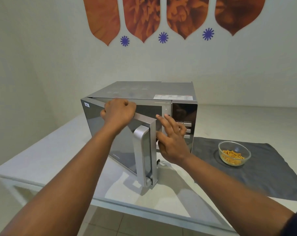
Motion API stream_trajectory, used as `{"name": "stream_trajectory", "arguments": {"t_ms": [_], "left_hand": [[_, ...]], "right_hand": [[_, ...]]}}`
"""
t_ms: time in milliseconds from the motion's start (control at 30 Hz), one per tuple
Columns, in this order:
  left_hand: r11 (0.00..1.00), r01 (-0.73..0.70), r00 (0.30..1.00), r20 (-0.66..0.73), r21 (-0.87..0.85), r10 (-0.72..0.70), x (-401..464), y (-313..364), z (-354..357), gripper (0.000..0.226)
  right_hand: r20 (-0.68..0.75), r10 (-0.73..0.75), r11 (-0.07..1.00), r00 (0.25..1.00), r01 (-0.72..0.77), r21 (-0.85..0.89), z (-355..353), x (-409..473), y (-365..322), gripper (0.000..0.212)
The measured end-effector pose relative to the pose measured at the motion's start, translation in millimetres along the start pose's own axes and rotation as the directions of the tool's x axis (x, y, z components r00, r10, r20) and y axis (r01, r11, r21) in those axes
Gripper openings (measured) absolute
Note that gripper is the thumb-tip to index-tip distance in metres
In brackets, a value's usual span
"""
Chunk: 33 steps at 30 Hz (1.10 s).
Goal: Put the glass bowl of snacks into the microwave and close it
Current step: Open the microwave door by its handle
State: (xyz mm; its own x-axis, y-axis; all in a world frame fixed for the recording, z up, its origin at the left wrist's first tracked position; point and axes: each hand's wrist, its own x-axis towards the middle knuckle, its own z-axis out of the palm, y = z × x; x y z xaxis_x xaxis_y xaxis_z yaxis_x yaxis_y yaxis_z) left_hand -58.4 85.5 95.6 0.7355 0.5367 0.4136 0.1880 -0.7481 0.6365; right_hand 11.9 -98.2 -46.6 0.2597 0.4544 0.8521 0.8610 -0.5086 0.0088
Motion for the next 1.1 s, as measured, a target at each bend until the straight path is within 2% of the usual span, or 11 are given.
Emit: {"name": "stream_trajectory", "arguments": {"t_ms": [100,233,267,367,500,567,633,833,933,1100], "left_hand": [[0.994,0.068,0.99,0.118,0.091,-0.078,9,-7,-14,0.026],[0.981,0.119,0.949,0.271,0.154,-0.158,18,-13,-28,0.019],[0.975,0.139,0.938,0.294,0.174,-0.186,19,-14,-32,0.021],[0.951,0.199,0.921,0.285,0.236,-0.264,28,-21,-40,0.049],[0.916,0.173,0.914,0.288,0.361,-0.286,34,-25,-53,0.028],[0.904,0.158,0.896,0.326,0.397,-0.3,39,-29,-61,0.026],[0.885,0.133,0.863,0.387,0.446,-0.325,44,-30,-67,0.009],[0.773,0.016,0.83,0.423,0.634,-0.364,54,-40,-82,0.01],[0.716,-0.018,0.814,0.426,0.698,-0.394,61,-48,-87,0.027],[0.73,0.014,0.867,0.356,0.683,-0.349,64,-65,-92,0.041]], "right_hand": [[0.057,-0.021,0.999,0.998,0.024,-0.049,1,5,4,0.045],[0.146,0.058,0.981,0.988,-0.029,-0.193,-3,29,10,0.06],[0.181,0.089,0.97,0.979,-0.044,-0.239,-3,39,11,0.064],[0.272,0.188,0.938,0.944,-0.091,-0.333,-5,66,14,0.075],[0.374,0.25,0.916,0.893,-0.093,-0.39,-5,94,13,0.077],[0.404,0.257,0.909,0.878,-0.078,-0.409,-2,103,12,0.076],[0.419,0.268,0.909,0.867,-0.084,-0.408,-1,108,9,0.075],[0.408,0.281,0.914,0.869,-0.112,-0.391,6,114,1,0.073],[0.394,0.3,0.908,0.869,-0.133,-0.398,8,115,-2,0.072],[0.36,0.328,0.896,0.873,-0.167,-0.412,14,115,-5,0.073]]}}
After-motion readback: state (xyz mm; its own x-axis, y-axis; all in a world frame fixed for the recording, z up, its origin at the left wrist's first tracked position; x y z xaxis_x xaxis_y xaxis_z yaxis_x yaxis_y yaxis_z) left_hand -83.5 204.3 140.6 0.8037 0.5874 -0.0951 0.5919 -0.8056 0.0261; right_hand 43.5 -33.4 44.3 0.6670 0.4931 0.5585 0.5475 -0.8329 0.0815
